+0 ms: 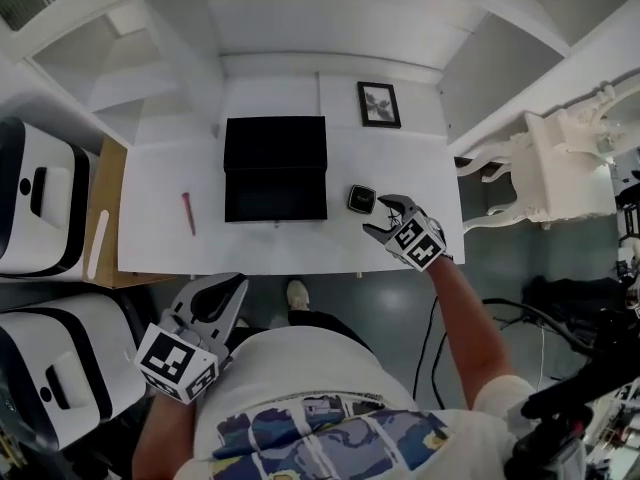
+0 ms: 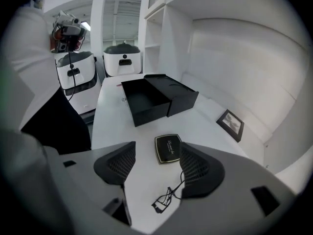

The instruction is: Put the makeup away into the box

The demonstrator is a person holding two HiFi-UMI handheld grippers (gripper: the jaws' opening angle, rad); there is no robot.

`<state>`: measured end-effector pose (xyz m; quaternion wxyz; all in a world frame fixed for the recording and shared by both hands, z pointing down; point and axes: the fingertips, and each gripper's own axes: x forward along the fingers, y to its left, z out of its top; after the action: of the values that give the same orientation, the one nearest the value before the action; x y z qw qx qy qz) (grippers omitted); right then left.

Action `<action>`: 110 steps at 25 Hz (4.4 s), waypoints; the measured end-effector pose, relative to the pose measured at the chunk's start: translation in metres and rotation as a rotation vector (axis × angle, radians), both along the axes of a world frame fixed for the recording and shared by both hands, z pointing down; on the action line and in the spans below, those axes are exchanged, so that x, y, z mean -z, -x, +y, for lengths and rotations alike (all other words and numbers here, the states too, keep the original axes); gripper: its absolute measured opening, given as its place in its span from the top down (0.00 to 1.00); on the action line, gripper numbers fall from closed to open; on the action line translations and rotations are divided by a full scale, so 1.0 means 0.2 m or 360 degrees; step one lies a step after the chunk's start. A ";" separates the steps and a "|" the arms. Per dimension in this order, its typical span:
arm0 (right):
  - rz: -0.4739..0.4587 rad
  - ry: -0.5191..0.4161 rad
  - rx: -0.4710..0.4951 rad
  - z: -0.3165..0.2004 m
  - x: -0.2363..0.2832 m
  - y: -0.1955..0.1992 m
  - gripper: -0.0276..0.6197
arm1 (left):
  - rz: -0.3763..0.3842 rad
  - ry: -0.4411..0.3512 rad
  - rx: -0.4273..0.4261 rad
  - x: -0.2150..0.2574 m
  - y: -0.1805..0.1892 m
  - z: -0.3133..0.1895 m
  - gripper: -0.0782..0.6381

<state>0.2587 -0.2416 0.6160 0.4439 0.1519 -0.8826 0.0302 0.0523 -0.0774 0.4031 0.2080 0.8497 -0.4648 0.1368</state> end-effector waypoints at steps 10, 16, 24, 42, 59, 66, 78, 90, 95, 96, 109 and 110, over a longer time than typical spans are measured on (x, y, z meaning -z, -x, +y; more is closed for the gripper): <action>0.0245 0.0118 0.0218 -0.16 -0.27 0.04 0.45 | -0.0061 0.0077 0.0161 -0.03 0.04 -0.03 0.87; 0.0338 0.0185 0.0310 -0.18 -0.36 0.06 0.45 | -0.0082 0.0123 0.0211 -0.06 0.06 -0.01 0.87; 0.0362 0.0234 0.0381 -0.17 -0.37 0.06 0.45 | -0.0084 0.0123 0.0207 -0.06 0.05 -0.03 0.87; 0.0294 0.0139 0.0258 -0.20 -0.08 0.07 0.46 | -0.0041 0.0072 0.0051 -0.05 0.04 -0.09 0.87; 0.0344 0.0038 0.0411 -0.05 0.17 0.44 0.46 | 0.0010 -0.0034 0.0112 0.03 0.31 0.11 0.87; 0.0365 0.0032 0.0489 0.01 0.15 0.66 0.46 | 0.0018 -0.0041 0.0220 0.03 0.47 0.27 0.87; 0.0395 0.0034 0.0546 0.02 0.01 1.00 0.46 | 0.0017 -0.0007 0.0407 0.00 0.68 0.50 0.87; 0.0414 0.0037 0.0667 0.03 -0.11 1.24 0.46 | 0.0003 0.0006 0.0573 0.00 0.80 0.61 0.87; 0.0423 0.0062 0.0702 0.04 -0.16 1.31 0.46 | 0.0006 0.0013 0.0635 -0.01 0.83 0.64 0.87; 0.0425 0.0070 0.0705 0.04 -0.18 1.32 0.46 | 0.0007 0.0015 0.0649 -0.01 0.83 0.65 0.87; 0.0484 0.0146 0.0750 0.07 -0.30 1.41 0.46 | -0.0005 0.0040 0.0781 -0.01 0.87 0.72 0.87; 0.0485 0.0148 0.0757 0.07 -0.31 1.42 0.46 | -0.0004 0.0040 0.0789 -0.01 0.87 0.72 0.87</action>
<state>-0.0253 -0.2274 0.6774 0.5726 -0.0772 -0.8142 -0.0575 -0.1222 0.0671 0.4050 0.2452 0.7068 -0.6577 0.0886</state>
